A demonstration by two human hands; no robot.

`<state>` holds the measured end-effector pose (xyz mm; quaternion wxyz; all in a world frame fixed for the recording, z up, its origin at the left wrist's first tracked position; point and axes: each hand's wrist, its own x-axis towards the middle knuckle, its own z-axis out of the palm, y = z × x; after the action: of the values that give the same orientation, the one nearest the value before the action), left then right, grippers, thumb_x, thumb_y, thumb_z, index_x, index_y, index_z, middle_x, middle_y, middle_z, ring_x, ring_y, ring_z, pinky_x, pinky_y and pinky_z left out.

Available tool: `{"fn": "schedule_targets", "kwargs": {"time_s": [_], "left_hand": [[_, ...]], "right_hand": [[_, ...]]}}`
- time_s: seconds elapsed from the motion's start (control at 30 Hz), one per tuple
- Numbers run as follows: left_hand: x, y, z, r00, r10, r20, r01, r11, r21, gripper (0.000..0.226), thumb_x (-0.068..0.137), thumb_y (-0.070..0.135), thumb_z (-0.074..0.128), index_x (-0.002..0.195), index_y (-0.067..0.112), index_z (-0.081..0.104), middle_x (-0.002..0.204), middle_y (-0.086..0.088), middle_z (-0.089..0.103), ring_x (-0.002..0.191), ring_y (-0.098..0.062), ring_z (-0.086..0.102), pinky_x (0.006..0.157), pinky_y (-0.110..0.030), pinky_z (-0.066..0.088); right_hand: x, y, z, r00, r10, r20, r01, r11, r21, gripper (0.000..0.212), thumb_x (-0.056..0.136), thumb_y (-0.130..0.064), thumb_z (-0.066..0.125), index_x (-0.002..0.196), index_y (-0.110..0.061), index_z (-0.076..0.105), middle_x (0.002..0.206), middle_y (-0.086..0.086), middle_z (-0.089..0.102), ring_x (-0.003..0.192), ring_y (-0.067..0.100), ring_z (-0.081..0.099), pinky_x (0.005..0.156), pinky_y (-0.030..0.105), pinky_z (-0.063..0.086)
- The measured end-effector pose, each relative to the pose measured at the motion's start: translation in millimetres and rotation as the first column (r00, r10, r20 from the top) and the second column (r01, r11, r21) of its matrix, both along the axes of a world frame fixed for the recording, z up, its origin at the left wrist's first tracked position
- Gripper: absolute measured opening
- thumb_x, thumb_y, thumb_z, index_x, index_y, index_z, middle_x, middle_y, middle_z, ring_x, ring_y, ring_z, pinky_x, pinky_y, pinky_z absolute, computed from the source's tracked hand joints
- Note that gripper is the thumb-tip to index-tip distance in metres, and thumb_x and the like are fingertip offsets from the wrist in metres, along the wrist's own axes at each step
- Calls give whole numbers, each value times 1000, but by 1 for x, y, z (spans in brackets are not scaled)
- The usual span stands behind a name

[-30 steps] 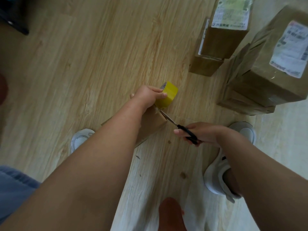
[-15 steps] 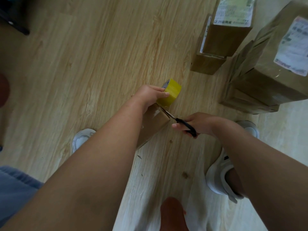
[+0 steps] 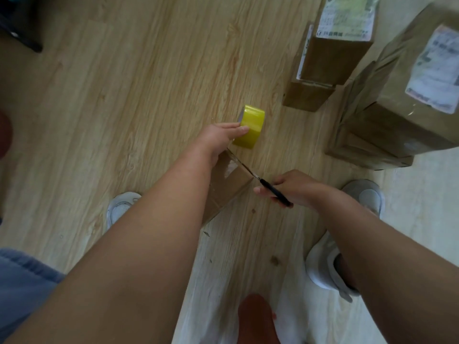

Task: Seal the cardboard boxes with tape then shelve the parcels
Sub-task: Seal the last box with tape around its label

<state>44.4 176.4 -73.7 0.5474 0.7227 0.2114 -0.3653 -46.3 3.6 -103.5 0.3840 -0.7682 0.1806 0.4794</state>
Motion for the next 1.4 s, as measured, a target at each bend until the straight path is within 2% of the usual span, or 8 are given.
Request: {"fn": "schedule_targets", "kwargs": {"time_s": [0.33,0.57,0.77,0.87,0.97,1.13,1.27,1.4], "left_hand": [[0,0,-1,999,28,40,-28,1000,5,46,90,24,70,134,14,60,138,-7,57,109,-8,41,90,-20,27],[2,3,-1,998,23,57,-24,1000,16,43,91,29,69,131,16,62,139,-7,57,133,-19,43,99,-27,29],[-3,6,-1,971,-144,190,136,989,56,35,94,27,65,128,18,65,130,2,58,123,-13,49,98,-27,33],[-4,3,-5,896,-303,325,243,946,212,16,88,42,66,103,44,73,120,16,59,127,-17,47,114,-43,29],[-8,-6,2,704,-622,342,410,750,520,23,96,41,57,115,40,69,135,17,52,138,-14,28,119,-50,9],[-25,-19,15,458,-836,302,466,515,720,26,98,41,53,121,43,65,145,13,43,143,-18,19,119,-55,-5],[-38,-13,18,566,-720,402,319,641,698,40,97,39,57,135,46,52,157,8,30,148,-19,14,121,-52,1],[-62,12,8,813,-540,218,263,674,690,110,77,63,70,157,30,1,166,-3,0,152,-25,-2,122,-49,0]], "right_hand": [[-8,-17,-6,994,103,-21,-104,930,-353,56,94,-62,53,70,-12,52,67,3,51,62,16,52,52,25,34],[0,-6,3,953,299,-51,-285,825,-488,54,105,-43,41,144,-5,41,131,11,58,118,26,58,96,32,44],[6,-5,4,983,179,-51,-181,864,-470,37,108,-23,39,137,-2,51,131,15,59,118,28,58,83,32,44],[9,-14,8,959,18,281,103,907,-408,45,101,-17,50,146,-17,45,140,11,54,123,28,55,87,31,45],[14,-14,30,803,-19,596,204,948,-244,66,97,-18,59,153,-40,31,145,2,45,120,24,54,91,42,52],[25,-11,48,810,196,553,22,932,-362,43,96,-25,63,136,-35,54,121,4,61,96,22,62,75,36,54],[18,-8,45,824,186,535,43,921,-387,19,96,-25,61,115,-27,62,103,4,66,89,26,62,72,38,53],[4,-11,27,874,148,463,78,898,-433,28,102,-22,49,127,-21,61,106,10,65,94,29,61,69,33,43]]}}
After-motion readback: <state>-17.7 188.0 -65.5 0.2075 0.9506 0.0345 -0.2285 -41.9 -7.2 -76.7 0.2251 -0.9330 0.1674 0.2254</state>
